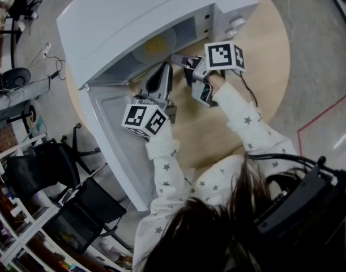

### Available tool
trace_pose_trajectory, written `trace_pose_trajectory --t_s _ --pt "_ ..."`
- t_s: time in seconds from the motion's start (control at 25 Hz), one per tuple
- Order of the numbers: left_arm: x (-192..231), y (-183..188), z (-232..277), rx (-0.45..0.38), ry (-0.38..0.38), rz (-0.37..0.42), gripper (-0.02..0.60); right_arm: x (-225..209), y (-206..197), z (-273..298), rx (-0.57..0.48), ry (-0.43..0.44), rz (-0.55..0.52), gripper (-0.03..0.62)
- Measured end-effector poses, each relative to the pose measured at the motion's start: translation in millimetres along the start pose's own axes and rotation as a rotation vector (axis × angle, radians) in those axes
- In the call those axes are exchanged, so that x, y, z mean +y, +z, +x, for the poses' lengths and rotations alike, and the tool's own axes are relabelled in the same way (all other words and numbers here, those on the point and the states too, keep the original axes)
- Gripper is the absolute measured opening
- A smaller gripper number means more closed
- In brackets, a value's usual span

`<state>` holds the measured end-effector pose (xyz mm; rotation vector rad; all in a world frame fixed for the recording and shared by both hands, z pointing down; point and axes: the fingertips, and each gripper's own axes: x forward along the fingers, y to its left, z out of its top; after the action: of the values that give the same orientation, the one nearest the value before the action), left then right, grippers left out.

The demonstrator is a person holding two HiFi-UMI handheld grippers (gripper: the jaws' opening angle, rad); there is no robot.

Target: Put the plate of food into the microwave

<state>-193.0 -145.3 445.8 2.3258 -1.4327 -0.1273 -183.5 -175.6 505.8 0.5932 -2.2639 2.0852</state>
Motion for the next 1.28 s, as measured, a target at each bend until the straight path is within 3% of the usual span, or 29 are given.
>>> trace_pose_trajectory --t_s 0.08,0.12,0.28,0.48,0.72,1.28 --pt "2 7 1 -0.013 -0.006 0.009 -0.005 6 2 1 -0.003 0.029 -0.010 0.073" --pt "3 8 2 -0.015 -0.008 0.015 -0.005 9 3 2 -0.006 0.040 -0.017 0.021" --pt "-4 15 1 -0.022 -0.010 0.027 -0.005 26 5 -8 -0.008 0.097 -0.027 0.006" --pt "-66 47 -5 -0.057 -0.011 0.050 -0.005 68 3 -70 0.007 0.137 -0.007 0.005" --pt "-118 37 -18 -0.075 -0.021 0.111 -0.005 75 -21 -117 0.064 0.241 -0.039 0.005" --pt "-218 69 -56 -0.112 -0.074 0.197 -0.005 130 -59 -200 0.188 0.420 -0.034 0.006"
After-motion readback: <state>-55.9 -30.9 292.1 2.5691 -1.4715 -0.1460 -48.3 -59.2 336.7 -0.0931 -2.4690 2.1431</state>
